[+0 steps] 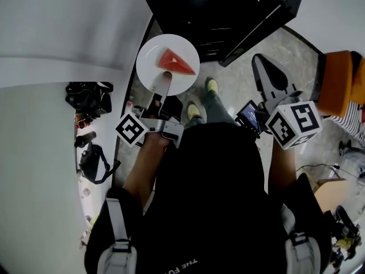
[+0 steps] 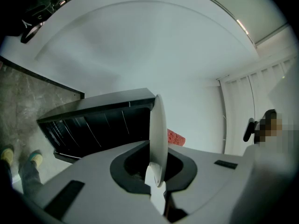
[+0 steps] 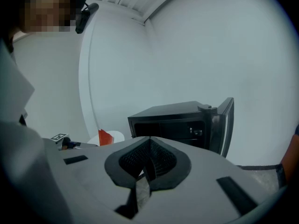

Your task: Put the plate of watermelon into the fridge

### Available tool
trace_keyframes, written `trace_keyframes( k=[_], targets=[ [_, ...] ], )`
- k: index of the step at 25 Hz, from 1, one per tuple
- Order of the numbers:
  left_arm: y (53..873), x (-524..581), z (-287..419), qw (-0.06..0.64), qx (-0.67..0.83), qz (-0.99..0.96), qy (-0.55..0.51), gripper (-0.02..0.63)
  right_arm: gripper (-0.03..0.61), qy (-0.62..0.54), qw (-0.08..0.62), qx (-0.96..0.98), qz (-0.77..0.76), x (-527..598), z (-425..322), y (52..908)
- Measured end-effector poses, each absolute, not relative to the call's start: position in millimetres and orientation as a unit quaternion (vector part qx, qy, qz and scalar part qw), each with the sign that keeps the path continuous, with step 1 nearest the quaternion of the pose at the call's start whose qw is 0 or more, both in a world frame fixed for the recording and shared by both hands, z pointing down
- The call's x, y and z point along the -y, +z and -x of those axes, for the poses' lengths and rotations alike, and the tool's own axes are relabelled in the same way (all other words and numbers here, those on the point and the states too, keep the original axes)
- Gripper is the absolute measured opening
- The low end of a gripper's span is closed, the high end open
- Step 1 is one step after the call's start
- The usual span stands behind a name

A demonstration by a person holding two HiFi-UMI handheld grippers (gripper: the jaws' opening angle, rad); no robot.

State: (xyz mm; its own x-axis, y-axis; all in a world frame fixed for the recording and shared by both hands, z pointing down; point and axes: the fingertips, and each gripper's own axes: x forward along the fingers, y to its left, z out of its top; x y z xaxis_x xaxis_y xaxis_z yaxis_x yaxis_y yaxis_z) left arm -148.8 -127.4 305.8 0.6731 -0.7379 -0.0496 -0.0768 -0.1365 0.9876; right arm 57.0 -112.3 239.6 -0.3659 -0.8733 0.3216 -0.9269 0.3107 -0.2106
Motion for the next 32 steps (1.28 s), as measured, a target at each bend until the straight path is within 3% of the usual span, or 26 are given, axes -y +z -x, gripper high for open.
trace_keyframes(
  k=[9, 32],
  targets=[
    [316.6, 179.8, 83.9, 0.597, 0.296, -0.697, -0.264, 0.015, 0.009, 0.192, 0.066, 0.809, -0.552, 172.6, -119.6, 250.3],
    [313.3, 178.1, 79.1, 0.603, 0.278, -0.703, -0.256, 0.015, 0.009, 0.172, 0.084, 0.819, -0.54, 174.0, -98.6, 242.3]
  ],
)
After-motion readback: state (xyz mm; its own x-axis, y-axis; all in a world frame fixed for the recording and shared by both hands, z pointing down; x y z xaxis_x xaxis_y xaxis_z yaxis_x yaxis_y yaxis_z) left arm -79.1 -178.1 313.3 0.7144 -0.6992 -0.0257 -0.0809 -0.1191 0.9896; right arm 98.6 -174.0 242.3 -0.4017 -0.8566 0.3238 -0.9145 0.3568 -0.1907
